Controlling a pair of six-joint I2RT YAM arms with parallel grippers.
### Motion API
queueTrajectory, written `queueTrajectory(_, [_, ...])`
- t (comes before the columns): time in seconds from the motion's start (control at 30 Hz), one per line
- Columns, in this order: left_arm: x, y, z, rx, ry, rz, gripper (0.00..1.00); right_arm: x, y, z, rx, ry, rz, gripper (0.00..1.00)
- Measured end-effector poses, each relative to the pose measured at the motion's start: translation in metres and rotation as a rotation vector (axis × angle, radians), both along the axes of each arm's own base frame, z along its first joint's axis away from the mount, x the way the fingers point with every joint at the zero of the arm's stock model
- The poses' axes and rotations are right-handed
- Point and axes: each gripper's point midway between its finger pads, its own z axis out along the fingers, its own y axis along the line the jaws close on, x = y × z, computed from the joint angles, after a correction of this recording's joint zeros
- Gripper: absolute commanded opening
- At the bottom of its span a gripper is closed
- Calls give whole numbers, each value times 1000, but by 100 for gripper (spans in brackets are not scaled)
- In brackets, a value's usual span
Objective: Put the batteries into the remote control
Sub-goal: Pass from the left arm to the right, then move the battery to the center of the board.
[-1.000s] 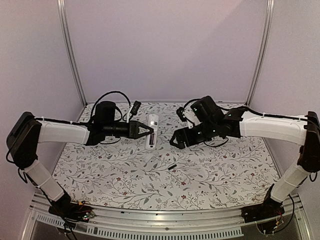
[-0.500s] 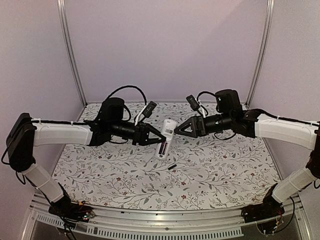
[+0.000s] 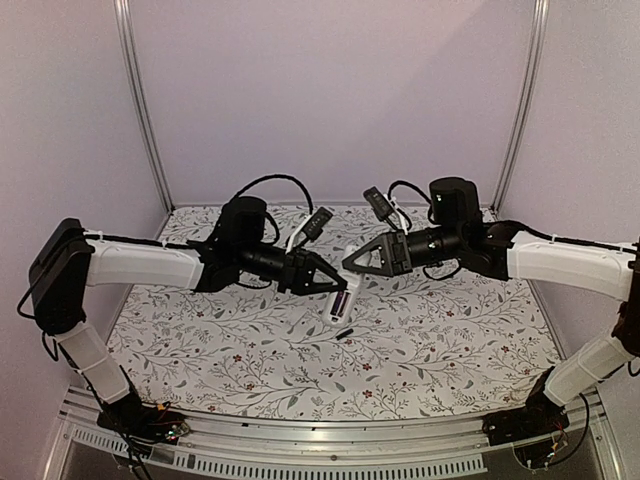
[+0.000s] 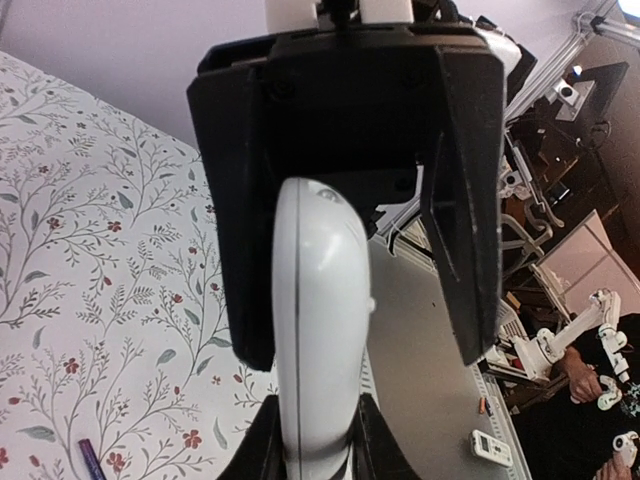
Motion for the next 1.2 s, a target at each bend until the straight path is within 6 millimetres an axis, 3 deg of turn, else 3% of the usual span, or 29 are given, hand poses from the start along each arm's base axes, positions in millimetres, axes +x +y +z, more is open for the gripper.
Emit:
queueTrajectory(0.2, [-2,-1,8,-18,3,-21,3,0,0,-1,2,6,8,15])
queueTrajectory(0.33, [-3,-1,8,-13,28,-21,43,0,0,0,8,-16,16,4])
queueTrajectory(0.5, [19,0,4,26,17,101,74,13,-9,-1,7,10,-18,0])
queueTrajectory(0.67, [54,30,-3,147,-34,376,73,50,-44,-16,-23,54,-161,0])
queueTrajectory(0.77, [66,50,-9,251,-89,508,58,81,-81,-32,-62,84,-309,0])
queueTrajectory(0.87, [70,59,-29,391,-144,549,49,105,-112,-46,-96,122,-433,0])
queueTrajectory(1.03, [60,32,-74,635,-244,426,48,127,-158,-76,-152,209,-589,0])
queueTrajectory(1.2, [44,-2,-122,810,-315,236,45,131,-173,-84,-167,247,-631,0])
